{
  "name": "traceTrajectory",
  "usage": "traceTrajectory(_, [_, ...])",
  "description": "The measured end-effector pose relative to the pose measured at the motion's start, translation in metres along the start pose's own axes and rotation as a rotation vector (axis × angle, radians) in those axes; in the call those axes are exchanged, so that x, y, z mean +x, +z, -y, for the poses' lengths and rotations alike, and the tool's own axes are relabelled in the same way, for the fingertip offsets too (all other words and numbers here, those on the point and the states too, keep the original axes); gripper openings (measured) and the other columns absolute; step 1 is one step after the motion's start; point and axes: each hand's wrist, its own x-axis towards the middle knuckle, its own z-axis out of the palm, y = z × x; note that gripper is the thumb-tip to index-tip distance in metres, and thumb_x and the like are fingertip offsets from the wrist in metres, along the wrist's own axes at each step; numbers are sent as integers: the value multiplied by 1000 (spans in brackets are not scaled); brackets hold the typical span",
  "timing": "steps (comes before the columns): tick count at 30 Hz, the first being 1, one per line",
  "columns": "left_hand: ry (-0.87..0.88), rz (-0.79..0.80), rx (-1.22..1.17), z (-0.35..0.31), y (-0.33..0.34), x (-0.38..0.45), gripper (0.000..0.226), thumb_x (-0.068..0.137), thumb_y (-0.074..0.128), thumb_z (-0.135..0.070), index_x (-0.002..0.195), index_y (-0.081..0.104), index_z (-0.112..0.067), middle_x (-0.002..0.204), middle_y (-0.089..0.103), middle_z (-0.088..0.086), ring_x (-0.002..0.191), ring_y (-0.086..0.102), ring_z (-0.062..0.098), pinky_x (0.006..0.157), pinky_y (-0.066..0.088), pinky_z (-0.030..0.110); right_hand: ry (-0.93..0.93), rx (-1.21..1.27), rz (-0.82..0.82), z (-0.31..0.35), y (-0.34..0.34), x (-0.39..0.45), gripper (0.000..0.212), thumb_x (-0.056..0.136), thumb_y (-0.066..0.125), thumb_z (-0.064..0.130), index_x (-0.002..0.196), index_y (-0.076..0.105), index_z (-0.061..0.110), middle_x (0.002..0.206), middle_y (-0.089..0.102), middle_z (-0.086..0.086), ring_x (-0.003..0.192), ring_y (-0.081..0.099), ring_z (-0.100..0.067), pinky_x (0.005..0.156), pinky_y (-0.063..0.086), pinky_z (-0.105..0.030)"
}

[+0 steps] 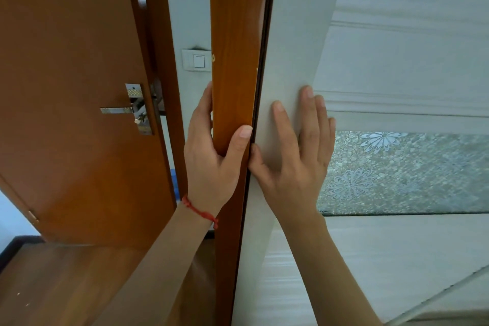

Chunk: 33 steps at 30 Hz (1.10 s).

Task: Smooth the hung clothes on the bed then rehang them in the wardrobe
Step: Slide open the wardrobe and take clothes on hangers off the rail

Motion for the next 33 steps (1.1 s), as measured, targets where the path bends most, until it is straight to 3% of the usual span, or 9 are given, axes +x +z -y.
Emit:
traceTrajectory(5, [1,3,-12,6,-1,1,82,75,32,-73,136,32,-17,134,50,6,117,51,10,92,41,3,-11,-64,-23,-6,-2,3,52,81,56,34,128,48,14,136,41,-16,129,43,-36,105,37,-53])
traceTrajectory(8, [2,6,-27,9,-2,3,80,75,32,-74,134,30,-20,134,51,8,118,53,15,94,45,9,-11,-99,-27,-14,-1,0,53,81,54,32,130,45,13,137,39,-17,129,42,-36,106,36,-52])
traceTrajectory(14, [30,21,-32,5,-2,3,86,79,34,-70,136,34,-6,128,55,13,112,58,22,91,51,25,41,-188,-70,-36,-7,-6,46,90,40,24,132,41,6,138,39,-21,129,42,-36,103,39,-51])
traceTrajectory(22, [72,0,-26,3,-2,1,72,82,36,-65,134,32,-15,124,52,2,108,57,14,89,49,14,106,-330,-81,-76,-26,-12,42,92,38,7,134,37,4,138,40,-29,132,36,-40,107,35,-51])
traceTrajectory(27, [137,2,37,4,-1,1,68,86,37,-58,133,36,-8,121,57,15,106,58,20,89,47,17,197,-344,-39,-99,-39,-11,52,87,33,-3,138,27,-1,143,32,-31,137,26,-39,113,27,-50])
traceTrajectory(30, [155,-2,52,5,-1,1,71,87,37,-57,131,39,-2,121,56,18,106,57,20,89,41,4,259,-332,-26,-110,-45,-6,50,90,29,2,139,21,-4,146,26,-31,139,21,-39,117,21,-44])
traceTrajectory(33, [176,-12,54,6,0,1,70,87,38,-56,131,39,0,120,56,20,106,56,22,88,39,10,239,-352,-10,-129,-49,-1,52,98,32,17,142,14,-4,147,22,-32,140,17,-38,118,17,-40])
